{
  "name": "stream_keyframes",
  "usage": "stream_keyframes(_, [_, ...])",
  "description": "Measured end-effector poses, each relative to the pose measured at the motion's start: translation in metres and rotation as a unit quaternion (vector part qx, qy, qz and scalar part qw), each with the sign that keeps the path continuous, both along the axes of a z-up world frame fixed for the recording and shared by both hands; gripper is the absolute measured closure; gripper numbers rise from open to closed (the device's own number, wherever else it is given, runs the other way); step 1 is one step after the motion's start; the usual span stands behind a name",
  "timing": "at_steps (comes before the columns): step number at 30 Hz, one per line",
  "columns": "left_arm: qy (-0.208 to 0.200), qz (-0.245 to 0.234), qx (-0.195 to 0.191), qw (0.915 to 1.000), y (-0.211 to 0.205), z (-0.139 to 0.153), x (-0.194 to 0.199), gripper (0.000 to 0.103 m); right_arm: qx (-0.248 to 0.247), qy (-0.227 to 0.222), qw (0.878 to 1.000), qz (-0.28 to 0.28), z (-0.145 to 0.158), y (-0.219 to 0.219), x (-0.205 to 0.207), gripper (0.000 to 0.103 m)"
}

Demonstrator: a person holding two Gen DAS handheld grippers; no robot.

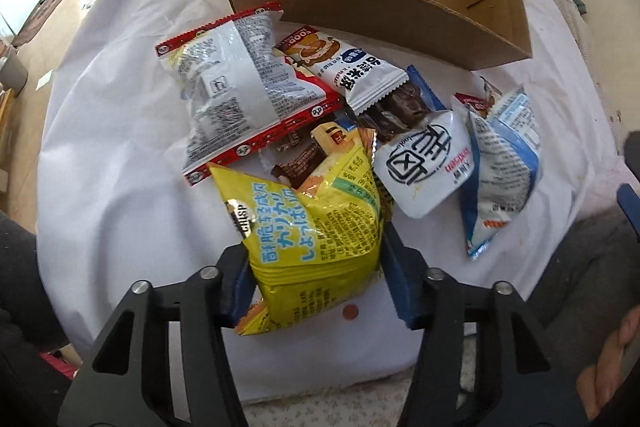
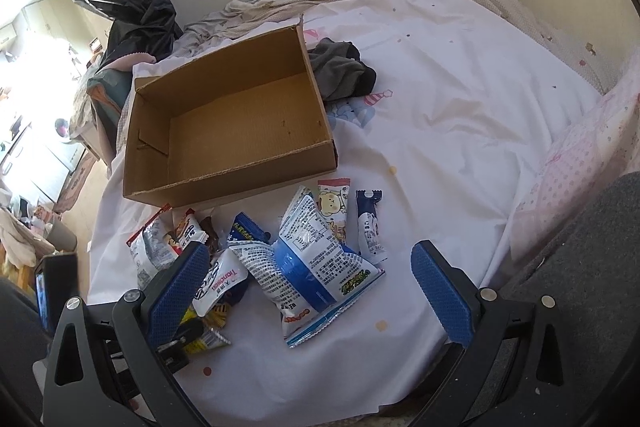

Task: Organize snacks
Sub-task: 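Grasp the yellow chip bag with the left tool while the right tool grasps the white-and-blue chip bag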

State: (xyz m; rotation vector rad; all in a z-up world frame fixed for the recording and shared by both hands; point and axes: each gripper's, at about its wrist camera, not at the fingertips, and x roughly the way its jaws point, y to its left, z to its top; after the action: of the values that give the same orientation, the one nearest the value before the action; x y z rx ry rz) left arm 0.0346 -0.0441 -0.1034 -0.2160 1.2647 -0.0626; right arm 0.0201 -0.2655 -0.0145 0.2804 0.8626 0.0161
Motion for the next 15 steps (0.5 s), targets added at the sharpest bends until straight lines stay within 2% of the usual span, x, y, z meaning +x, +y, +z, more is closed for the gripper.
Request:
stream_keyframes(4, [-0.012, -0.005, -0.009, 0.9999, 0.014, 0.026, -0.004, 0.057, 0.028, 0.028, 0.999, 0.002, -0.002, -0.009, 0.013, 0.0])
stream_keyframes(8, [-0.035, -0.025, 0.016, 0.999, 0.02, 0.05, -0.003, 0.059, 0.026, 0.07, 0.997, 0.011, -0.015, -0.008, 0.026, 0.001])
stream_keyframes(11, [-0.047, -0.036, 0.02, 0.998, 0.019, 0.059, 0.003, 0.062, 0.026, 0.099, 0.995, 0.022, -0.028, -0.003, 0.031, 0.001])
stream_keyframes(15, [-0.058, -0.039, 0.019, 0.9974, 0.022, 0.065, 0.007, 0.063, 0.011, 0.109, 0.994, 0.028, -0.032, 0.003, 0.036, 0.001])
